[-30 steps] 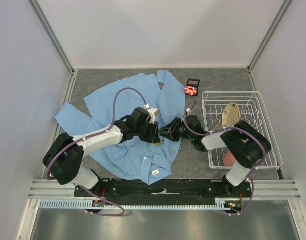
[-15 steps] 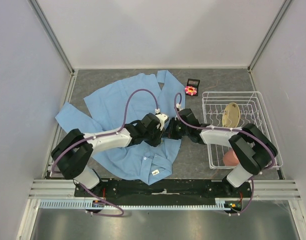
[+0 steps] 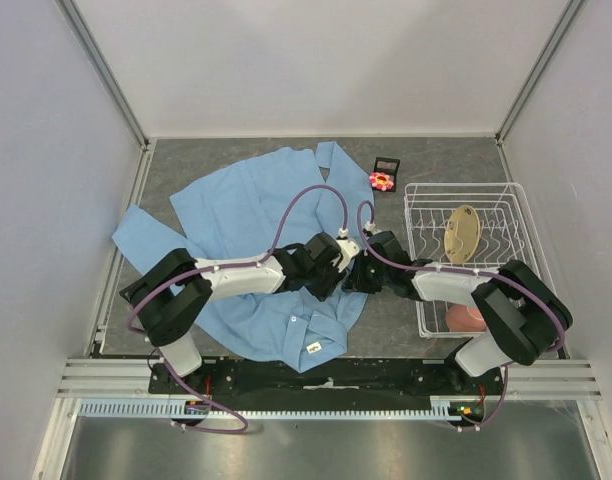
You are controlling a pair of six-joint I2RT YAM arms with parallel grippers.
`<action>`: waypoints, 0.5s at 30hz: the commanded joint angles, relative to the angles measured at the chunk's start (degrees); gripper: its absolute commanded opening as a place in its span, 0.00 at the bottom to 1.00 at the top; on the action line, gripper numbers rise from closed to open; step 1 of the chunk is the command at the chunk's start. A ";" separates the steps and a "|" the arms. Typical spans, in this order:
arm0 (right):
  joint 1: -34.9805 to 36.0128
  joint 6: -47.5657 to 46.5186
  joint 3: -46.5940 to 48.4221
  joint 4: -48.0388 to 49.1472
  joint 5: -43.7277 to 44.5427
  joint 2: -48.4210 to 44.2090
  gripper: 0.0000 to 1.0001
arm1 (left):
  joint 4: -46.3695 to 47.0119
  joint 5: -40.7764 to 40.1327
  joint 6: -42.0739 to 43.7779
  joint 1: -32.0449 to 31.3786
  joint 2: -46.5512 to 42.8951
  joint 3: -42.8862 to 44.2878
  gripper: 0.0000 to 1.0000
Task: Remove the brooch from the garment
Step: Remove the brooch from the clothes.
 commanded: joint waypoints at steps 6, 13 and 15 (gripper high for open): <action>-2.56 -0.36 -2.55 1.84 -2.48 -1.60 0.10 | -2.85 -6.28 6.57 -1.11 6.31 3.80 0.56; -2.91 -1.06 -3.52 1.83 -2.92 -3.70 0.10 | -4.09 -6.90 5.16 -1.20 6.69 4.68 0.37; -2.83 -2.72 -3.35 2.10 -3.18 -4.06 0.10 | -5.23 -3.83 4.98 -1.20 5.89 5.38 0.25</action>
